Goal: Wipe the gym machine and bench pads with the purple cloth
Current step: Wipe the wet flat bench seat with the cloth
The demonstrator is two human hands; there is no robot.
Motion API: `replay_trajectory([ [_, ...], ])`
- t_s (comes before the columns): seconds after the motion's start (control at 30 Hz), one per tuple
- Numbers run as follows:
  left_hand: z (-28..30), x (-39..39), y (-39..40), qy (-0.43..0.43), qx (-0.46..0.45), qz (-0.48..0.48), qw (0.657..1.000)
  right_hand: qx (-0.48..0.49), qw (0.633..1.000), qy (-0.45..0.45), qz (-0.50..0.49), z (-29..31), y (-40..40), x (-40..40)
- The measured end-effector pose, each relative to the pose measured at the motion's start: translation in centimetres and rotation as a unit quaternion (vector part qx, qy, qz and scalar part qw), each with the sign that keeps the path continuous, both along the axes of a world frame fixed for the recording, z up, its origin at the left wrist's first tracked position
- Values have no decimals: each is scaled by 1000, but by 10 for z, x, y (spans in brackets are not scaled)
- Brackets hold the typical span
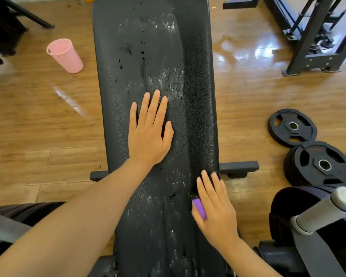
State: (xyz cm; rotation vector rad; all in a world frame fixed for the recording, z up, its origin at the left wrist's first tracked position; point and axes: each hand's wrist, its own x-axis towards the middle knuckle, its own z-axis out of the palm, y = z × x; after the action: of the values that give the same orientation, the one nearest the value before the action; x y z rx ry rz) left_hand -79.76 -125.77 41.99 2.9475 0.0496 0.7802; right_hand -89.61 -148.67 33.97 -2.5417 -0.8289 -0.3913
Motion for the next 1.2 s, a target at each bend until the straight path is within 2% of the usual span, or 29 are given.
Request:
replay_trajectory([
  [0.17, -1, 0, 1, -6, 6, -2, 1000, 25, 998, -44, 29, 33, 30, 60],
  [0.33, -1, -3, -1, 7, 0, -4, 1000, 70, 996, -57, -27, 68, 62, 131],
  [0.5, -10, -33, -13, 28, -5, -24, 999, 99, 993, -56, -45, 48, 42, 91],
  [0.6, -18, -50, -19, 34, 29, -35, 998, 60, 998, -31, -15, 16, 13, 35],
  [0.73, -24, -56, -22, 37, 21, -39, 998, 12, 1000, 9, 9, -8, -11, -9],
  [0.87, -26, -57, -21, 34, 12, -48, 998, 24, 999, 26, -3, 11, 9, 19],
  [1.07, -26, -57, -21, 16, -12, -54, 998, 106, 991, 18, -77, 77, 70, 131],
  [1.2, -24, -58, -22, 20, -10, -51, 998, 125, 990, -7, -63, 71, 68, 128],
])
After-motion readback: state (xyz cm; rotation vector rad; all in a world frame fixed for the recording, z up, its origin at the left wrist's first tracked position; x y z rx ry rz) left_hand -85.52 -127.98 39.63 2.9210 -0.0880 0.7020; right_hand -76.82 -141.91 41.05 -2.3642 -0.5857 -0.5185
